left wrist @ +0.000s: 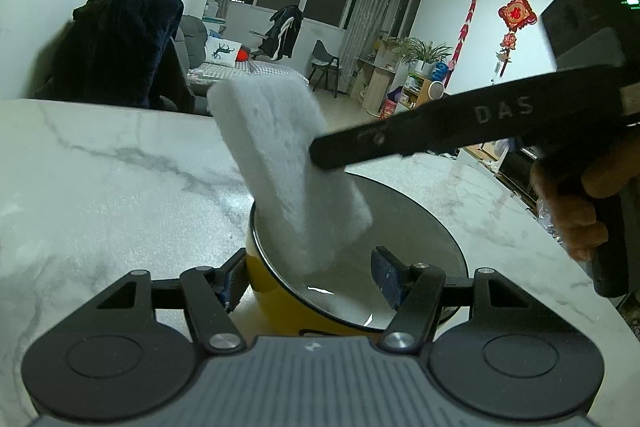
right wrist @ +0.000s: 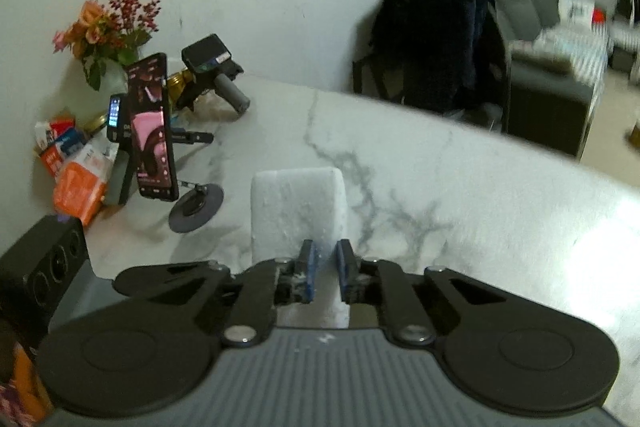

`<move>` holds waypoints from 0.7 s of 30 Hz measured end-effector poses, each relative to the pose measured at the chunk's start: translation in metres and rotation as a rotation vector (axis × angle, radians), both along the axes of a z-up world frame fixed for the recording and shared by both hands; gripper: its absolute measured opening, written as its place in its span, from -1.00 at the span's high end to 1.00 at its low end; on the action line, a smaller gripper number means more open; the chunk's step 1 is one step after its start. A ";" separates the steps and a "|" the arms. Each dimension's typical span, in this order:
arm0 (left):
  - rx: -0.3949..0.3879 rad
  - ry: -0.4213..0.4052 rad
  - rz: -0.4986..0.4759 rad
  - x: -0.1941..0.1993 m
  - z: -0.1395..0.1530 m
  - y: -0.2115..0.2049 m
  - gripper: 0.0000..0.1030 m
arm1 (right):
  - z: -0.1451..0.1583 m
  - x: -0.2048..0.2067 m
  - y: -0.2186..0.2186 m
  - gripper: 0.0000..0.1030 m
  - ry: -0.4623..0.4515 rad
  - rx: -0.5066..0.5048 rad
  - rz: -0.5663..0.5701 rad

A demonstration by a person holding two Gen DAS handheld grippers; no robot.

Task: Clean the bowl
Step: 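Scrub the bowl's inner wall with the white sponge in the right tool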

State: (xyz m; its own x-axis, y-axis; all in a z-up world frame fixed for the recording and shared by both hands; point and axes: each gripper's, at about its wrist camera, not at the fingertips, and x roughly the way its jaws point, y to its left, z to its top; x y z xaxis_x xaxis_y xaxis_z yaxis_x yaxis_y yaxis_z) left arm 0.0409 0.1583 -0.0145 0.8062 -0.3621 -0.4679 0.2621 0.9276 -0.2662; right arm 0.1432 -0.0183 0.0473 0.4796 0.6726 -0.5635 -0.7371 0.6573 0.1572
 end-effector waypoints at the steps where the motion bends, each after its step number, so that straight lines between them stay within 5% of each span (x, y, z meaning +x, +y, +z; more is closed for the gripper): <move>1: 0.000 0.000 0.000 0.000 0.000 0.000 -0.27 | 0.004 -0.008 0.003 0.80 -0.064 -0.033 0.002; 4: 0.003 -0.001 0.001 -0.001 0.000 -0.001 -0.27 | 0.013 -0.030 0.010 0.80 -0.241 -0.149 0.007; 7: 0.005 -0.001 0.001 -0.002 0.001 -0.001 -0.27 | 0.016 -0.037 0.010 0.80 -0.301 -0.211 0.000; 21: -0.003 0.003 0.000 0.000 0.000 0.000 -0.28 | 0.004 -0.016 0.016 0.79 -0.187 -0.169 -0.027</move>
State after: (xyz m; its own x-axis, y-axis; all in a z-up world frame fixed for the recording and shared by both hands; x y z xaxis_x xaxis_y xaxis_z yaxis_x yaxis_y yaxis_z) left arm 0.0413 0.1582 -0.0144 0.8052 -0.3630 -0.4690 0.2611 0.9270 -0.2693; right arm 0.1277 -0.0021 0.0517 0.6024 0.5619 -0.5670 -0.7249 0.6824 -0.0939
